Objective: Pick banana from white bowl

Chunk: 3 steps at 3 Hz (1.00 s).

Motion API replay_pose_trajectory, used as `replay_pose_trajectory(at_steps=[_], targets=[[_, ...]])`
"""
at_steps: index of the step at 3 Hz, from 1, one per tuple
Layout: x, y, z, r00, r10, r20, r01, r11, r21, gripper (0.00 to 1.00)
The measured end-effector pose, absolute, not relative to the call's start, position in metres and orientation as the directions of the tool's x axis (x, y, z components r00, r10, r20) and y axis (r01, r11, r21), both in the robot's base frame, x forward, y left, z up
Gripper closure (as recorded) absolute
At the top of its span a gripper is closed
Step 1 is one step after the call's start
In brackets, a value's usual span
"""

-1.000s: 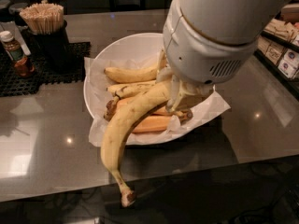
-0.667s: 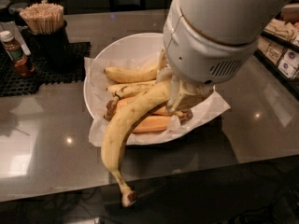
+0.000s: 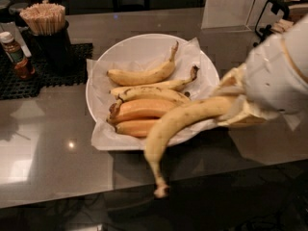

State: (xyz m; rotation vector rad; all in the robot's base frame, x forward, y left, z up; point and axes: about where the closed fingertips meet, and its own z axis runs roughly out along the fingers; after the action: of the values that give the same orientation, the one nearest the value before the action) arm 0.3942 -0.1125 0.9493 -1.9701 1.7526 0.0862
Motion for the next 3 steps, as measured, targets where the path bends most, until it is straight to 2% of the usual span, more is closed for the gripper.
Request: replay_pose_trajectory(at_steps=[1,2,3], targets=[[0.402,-0.198,0.889,0.016,-0.851,-0.526,-0.942,0.164,-0.294,1.00],[0.387,-0.243,0.903,0.012,-0.760,-0.650,-0.910,0.260,-0.322,1.00],[0.361,-0.245,0.987,0.104,-0.663,-0.742,-0.878,0.289,-0.381,1.00]])
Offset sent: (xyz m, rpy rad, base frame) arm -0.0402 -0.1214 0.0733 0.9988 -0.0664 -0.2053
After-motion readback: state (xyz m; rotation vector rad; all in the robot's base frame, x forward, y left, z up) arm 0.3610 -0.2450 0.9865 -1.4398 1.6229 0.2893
